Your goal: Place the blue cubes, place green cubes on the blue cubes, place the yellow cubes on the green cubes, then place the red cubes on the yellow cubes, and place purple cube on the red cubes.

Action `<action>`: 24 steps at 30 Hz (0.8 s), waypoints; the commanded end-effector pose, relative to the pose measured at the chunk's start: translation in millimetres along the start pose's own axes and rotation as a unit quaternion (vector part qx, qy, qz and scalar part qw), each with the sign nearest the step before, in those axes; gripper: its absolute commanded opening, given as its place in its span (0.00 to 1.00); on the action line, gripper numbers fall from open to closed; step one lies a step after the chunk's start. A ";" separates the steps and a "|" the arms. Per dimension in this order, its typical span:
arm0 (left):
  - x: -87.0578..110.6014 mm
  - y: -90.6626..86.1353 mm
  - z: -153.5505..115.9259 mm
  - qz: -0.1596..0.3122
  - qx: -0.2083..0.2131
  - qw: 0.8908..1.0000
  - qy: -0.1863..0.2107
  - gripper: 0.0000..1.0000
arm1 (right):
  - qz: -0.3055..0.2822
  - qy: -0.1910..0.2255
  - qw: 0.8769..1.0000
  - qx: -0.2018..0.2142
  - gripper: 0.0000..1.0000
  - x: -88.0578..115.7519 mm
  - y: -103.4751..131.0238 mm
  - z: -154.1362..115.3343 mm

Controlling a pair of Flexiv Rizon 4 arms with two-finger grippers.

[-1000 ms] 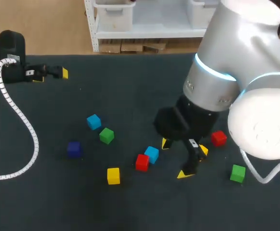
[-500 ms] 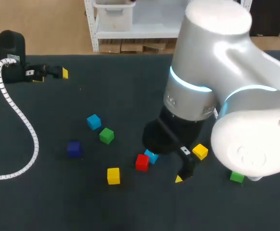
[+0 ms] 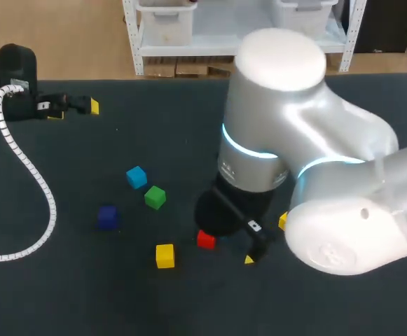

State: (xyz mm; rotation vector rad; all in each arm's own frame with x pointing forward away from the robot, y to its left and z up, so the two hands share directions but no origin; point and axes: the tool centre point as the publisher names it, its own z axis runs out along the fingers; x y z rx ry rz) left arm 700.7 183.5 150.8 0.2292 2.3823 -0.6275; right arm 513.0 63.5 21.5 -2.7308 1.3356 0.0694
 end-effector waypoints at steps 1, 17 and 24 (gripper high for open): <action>1.1 1.1 -0.2 0.001 0.003 1.000 -0.002 1.00 | 0.000 0.005 1.000 -0.007 1.00 3.3 -19.1 10.1; 1.1 1.1 -0.2 0.001 0.003 1.000 -0.002 1.00 | -0.020 0.030 0.999 -0.001 1.00 14.6 -55.6 19.0; 1.1 1.1 -0.2 0.001 0.003 1.000 -0.002 1.00 | -0.017 0.039 0.999 0.007 1.00 20.1 -60.1 26.6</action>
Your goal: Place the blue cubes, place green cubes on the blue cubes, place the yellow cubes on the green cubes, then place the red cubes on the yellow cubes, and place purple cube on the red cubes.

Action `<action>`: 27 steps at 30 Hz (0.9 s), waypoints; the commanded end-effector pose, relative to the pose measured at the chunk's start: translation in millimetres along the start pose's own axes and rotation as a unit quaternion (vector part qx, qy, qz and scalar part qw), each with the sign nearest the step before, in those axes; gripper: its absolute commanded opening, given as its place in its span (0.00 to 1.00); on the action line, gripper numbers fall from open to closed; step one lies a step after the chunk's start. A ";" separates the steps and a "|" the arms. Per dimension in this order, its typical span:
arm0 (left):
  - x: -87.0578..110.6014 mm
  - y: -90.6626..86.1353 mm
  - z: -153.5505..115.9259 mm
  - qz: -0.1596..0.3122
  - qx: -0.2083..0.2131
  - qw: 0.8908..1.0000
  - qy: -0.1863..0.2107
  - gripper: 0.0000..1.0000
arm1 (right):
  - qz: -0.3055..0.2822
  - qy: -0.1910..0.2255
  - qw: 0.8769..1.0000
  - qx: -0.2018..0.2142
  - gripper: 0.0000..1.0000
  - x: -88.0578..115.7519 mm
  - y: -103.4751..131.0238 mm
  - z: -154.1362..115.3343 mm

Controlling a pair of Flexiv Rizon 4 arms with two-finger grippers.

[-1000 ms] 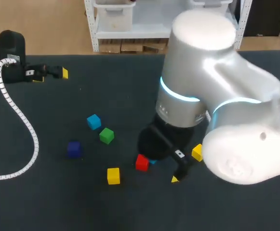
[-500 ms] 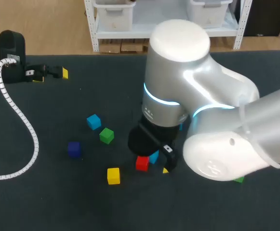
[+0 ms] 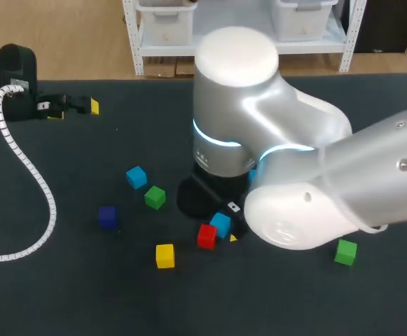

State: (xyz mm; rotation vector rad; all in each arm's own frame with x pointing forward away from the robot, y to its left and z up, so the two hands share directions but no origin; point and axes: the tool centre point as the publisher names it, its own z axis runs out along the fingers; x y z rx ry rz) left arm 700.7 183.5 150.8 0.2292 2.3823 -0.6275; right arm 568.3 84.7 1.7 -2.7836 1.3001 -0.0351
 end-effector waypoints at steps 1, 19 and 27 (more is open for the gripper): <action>1.1 1.1 -0.3 0.001 0.003 1.000 -0.002 1.00 | 0.003 0.000 1.000 0.013 0.94 1.6 -5.8 4.6; 1.1 1.1 -0.3 0.001 0.003 1.000 -0.002 1.00 | 0.087 0.031 0.996 0.013 0.00 22.6 -21.7 -11.4; 1.1 1.1 -0.3 0.001 0.003 1.000 -0.002 1.00 | 0.181 0.055 0.982 0.007 0.00 49.0 -46.7 -12.0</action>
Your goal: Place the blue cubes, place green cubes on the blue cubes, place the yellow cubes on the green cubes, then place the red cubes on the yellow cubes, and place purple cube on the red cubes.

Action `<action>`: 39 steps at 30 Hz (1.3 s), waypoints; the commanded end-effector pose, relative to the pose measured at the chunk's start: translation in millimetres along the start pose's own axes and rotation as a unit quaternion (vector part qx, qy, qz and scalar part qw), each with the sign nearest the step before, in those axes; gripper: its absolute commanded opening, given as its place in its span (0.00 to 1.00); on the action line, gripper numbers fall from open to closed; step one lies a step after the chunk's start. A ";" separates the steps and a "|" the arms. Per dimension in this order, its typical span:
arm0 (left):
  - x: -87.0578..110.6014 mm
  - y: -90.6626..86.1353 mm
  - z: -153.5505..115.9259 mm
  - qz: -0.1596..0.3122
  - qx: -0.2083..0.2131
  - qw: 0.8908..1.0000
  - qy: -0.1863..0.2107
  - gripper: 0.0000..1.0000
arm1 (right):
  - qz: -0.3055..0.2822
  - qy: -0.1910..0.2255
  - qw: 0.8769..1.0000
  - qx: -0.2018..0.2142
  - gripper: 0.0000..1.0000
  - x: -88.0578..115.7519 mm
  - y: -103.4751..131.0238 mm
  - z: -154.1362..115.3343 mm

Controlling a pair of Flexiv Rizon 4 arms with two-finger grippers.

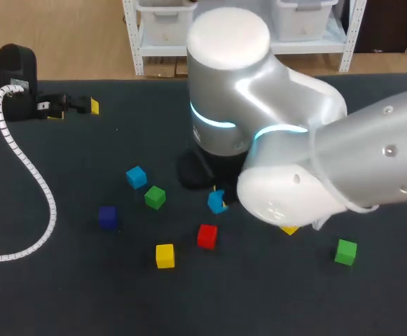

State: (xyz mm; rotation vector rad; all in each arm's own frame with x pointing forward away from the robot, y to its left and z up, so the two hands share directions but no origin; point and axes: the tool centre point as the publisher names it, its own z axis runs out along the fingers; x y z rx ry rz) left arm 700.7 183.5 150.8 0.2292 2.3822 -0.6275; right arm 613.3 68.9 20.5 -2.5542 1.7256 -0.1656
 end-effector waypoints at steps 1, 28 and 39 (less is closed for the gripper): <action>1.1 1.1 -0.3 0.000 0.003 1.000 -0.002 1.00 | 0.039 0.013 0.999 0.001 0.00 3.7 -28.0 9.1; 1.1 1.1 -0.3 0.000 0.003 1.000 -0.002 1.00 | 0.212 0.055 0.974 -0.055 0.00 42.6 -36.1 -7.8; 1.1 1.1 -0.3 0.000 0.003 1.000 -0.002 1.00 | 0.222 0.080 0.970 -0.061 0.00 52.8 -36.6 12.8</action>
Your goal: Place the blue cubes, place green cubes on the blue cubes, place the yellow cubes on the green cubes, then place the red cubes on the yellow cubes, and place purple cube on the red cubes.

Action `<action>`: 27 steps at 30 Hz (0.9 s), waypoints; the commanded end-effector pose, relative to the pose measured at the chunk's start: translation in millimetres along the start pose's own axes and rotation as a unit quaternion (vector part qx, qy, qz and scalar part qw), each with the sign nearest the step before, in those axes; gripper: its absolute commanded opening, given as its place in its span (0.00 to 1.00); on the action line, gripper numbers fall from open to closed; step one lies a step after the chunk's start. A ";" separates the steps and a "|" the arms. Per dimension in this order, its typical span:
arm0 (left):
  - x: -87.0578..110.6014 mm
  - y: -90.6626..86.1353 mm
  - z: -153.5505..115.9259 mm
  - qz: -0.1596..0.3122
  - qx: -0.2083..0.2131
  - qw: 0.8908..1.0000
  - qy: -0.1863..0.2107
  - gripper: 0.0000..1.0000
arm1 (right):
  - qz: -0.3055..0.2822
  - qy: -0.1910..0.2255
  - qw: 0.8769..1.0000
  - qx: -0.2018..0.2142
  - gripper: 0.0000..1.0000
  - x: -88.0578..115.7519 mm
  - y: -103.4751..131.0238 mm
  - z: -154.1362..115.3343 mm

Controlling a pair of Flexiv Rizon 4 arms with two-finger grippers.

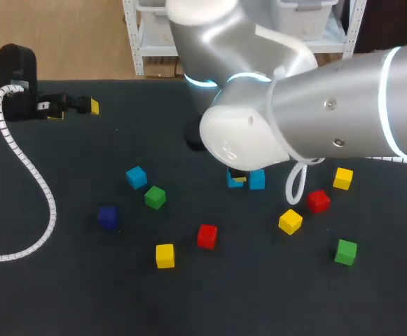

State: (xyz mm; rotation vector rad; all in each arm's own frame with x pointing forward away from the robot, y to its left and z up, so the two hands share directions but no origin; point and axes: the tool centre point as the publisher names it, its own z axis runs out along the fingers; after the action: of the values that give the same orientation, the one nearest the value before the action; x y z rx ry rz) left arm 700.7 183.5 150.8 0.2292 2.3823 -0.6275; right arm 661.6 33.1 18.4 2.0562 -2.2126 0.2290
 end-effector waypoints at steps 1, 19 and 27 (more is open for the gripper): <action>1.1 1.1 -0.3 0.001 0.003 1.000 -0.002 1.00 | 0.006 0.004 1.000 0.001 0.00 -1.3 -7.2 4.5; 1.1 1.1 -0.3 0.001 0.003 1.000 -0.002 1.00 | -0.004 0.014 1.000 0.003 0.09 -0.4 -9.5 12.8; 1.1 1.1 -0.3 0.001 0.003 1.000 -0.002 1.00 | 0.012 0.013 1.000 0.000 1.00 -2.6 -10.8 10.1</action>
State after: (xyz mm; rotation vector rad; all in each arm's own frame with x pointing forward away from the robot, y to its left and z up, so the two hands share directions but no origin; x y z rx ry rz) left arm 700.7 183.5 150.8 0.2292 2.3823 -0.6275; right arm 670.5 31.3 6.7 2.0201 -2.2225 0.2626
